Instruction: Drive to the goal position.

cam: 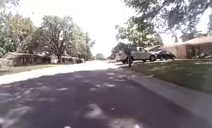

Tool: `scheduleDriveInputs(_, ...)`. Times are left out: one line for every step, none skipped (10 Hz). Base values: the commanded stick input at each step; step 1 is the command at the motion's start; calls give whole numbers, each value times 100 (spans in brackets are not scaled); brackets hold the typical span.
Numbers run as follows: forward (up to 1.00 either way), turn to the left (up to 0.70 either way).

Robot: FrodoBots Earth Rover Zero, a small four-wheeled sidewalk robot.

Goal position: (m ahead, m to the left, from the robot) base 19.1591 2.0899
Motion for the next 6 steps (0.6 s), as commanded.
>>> scheduleDriveInputs(70,0)
scheduleDriveInputs(70,0)
scheduleDriveInputs(70,0)
scheduleDriveInputs(70,0)
scheduleDriveInputs(70,0)
scheduleDriveInputs(70,0)
